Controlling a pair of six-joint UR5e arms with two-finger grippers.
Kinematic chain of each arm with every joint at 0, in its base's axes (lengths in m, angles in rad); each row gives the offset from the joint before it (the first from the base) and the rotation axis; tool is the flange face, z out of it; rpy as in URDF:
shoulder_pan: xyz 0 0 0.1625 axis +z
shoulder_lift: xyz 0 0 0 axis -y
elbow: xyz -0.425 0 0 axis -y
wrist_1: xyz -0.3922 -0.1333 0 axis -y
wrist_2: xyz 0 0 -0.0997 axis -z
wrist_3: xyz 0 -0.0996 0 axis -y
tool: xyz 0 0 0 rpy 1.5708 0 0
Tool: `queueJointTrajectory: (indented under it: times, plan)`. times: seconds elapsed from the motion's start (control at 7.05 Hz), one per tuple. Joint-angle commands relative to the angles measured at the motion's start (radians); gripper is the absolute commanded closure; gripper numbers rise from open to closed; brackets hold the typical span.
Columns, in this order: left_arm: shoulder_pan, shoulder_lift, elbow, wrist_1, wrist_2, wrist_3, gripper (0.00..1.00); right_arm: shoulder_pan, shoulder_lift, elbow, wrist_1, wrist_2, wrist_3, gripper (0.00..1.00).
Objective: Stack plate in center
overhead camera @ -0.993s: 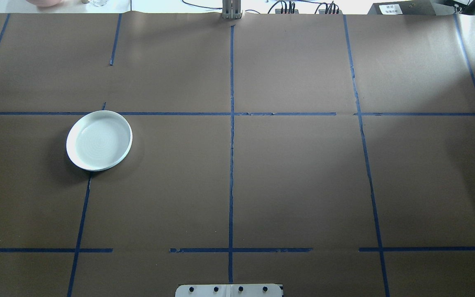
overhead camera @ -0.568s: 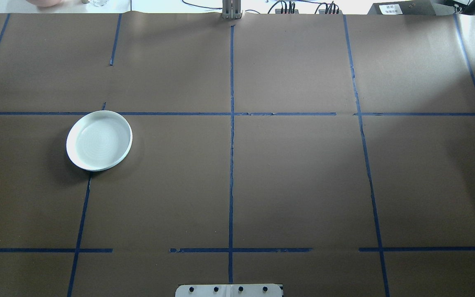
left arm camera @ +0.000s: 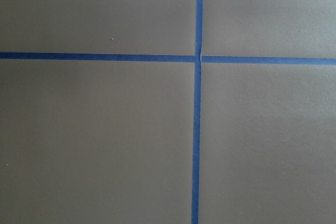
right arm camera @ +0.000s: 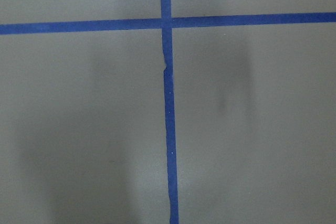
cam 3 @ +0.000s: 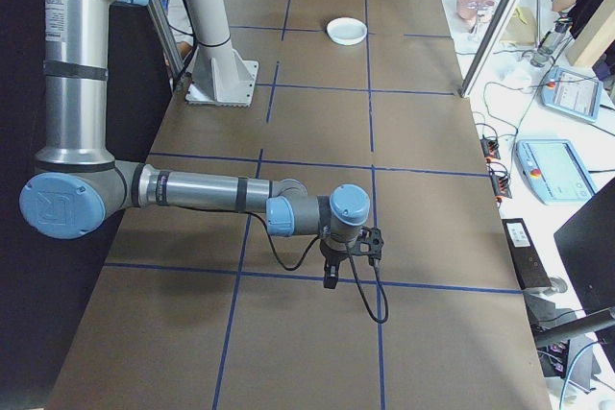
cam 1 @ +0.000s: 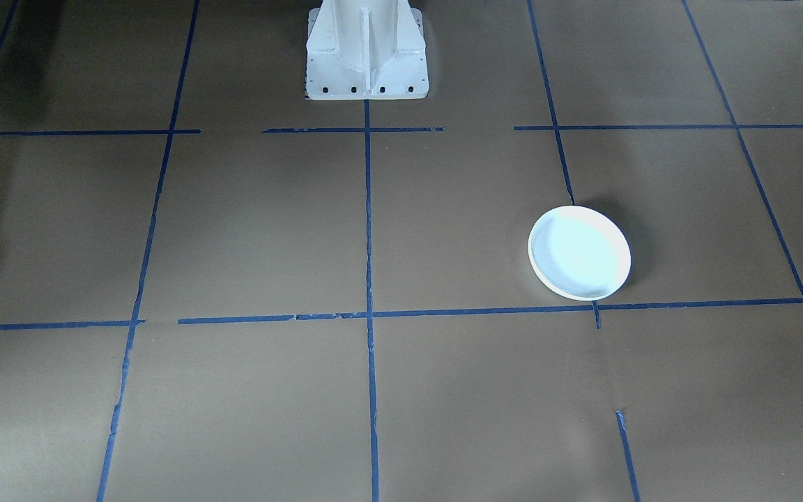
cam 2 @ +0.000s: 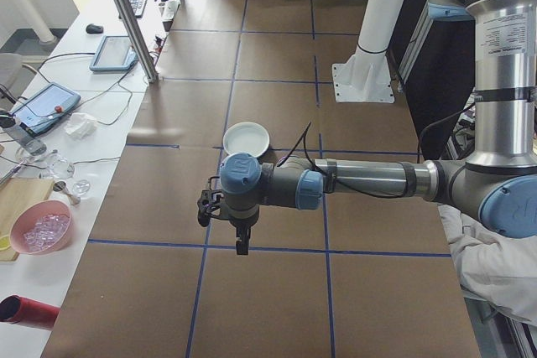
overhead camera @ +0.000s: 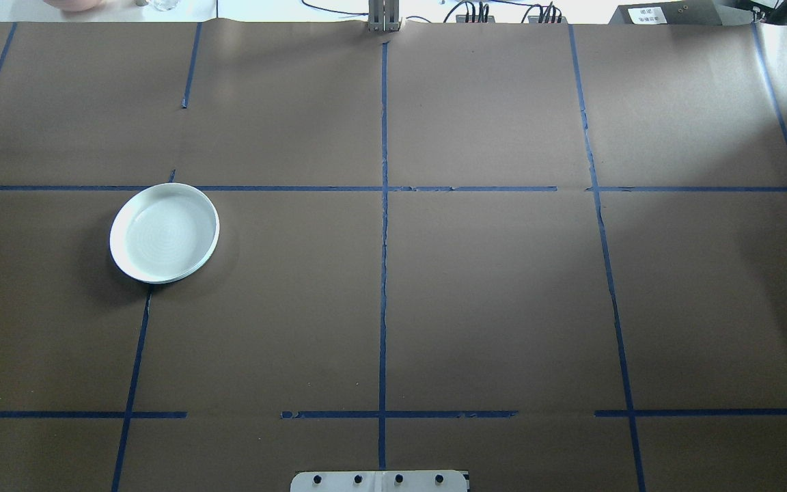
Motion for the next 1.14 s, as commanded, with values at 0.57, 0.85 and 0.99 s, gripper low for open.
queueJointTrajectory:
  times: [0.57, 0.85, 0.99]
  plan:
    - [-0.001, 0.006, 0.002, 0.003, -0.023, 0.05, 0.0, 0.0, 0.0, 0.0, -0.001, 0.0, 0.0, 0.0]
    - [-0.001, 0.022, 0.004, 0.001, -0.027, 0.05, 0.0, 0.0, 0.0, 0.0, -0.001, 0.0, 0.001, 0.0]
    - [-0.001, 0.023, 0.004, 0.001, -0.027, 0.05, 0.0, 0.0, 0.0, 0.0, -0.001, 0.0, 0.0, 0.0]
